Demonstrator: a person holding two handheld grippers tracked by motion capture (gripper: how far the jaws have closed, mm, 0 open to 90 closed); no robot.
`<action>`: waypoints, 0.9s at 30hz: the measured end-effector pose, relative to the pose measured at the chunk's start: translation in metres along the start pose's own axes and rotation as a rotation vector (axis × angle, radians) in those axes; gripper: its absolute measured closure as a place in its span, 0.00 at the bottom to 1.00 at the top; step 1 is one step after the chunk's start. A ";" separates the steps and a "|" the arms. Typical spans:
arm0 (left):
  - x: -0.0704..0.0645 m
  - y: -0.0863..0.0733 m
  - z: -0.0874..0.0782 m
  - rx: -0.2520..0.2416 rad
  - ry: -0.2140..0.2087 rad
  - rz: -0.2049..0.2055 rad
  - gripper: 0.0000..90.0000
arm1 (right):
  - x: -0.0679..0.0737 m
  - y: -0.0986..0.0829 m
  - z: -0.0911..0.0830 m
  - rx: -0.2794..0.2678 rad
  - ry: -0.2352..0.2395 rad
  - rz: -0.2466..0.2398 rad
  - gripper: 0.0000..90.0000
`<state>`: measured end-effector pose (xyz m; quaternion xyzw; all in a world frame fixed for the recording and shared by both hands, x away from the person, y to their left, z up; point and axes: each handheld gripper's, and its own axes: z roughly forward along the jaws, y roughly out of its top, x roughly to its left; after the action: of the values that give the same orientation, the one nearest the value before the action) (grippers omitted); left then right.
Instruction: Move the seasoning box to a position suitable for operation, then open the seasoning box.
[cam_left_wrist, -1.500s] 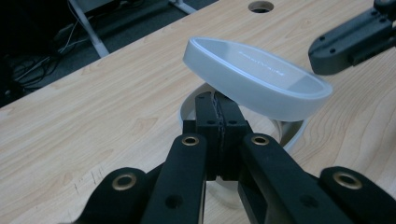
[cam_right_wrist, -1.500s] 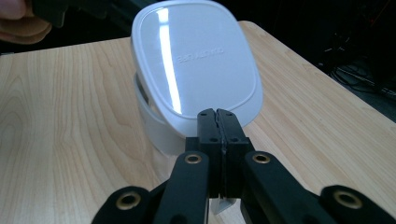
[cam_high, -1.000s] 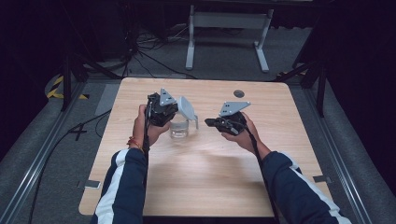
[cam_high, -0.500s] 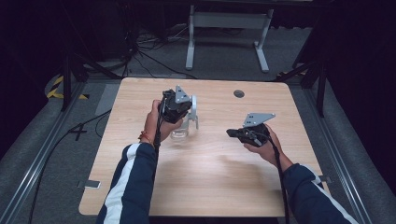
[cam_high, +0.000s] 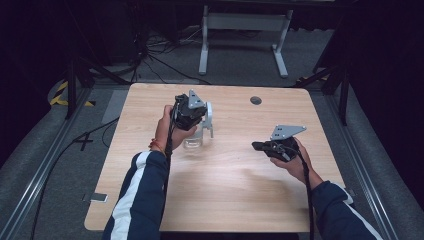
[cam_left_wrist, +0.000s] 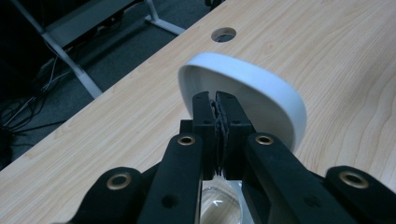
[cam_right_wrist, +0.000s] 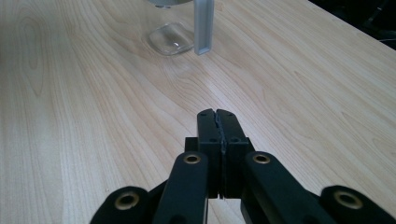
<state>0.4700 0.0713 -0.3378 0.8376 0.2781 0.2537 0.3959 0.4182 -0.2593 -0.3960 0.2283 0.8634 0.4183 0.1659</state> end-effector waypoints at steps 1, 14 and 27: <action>0.002 -0.002 -0.003 0.003 0.003 0.011 0.96 | 0.000 0.000 -0.001 -0.002 0.002 -0.002 0.99; 0.006 -0.044 -0.053 0.036 0.056 0.081 0.89 | 0.004 -0.001 -0.016 0.008 0.012 -0.034 0.99; -0.010 -0.111 -0.088 0.114 0.057 0.064 0.76 | 0.008 -0.019 -0.042 0.056 -0.018 -0.041 0.98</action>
<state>0.3766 0.1697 -0.3796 0.8598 0.2764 0.2735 0.3312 0.3865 -0.2925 -0.3871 0.2190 0.8777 0.3884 0.1755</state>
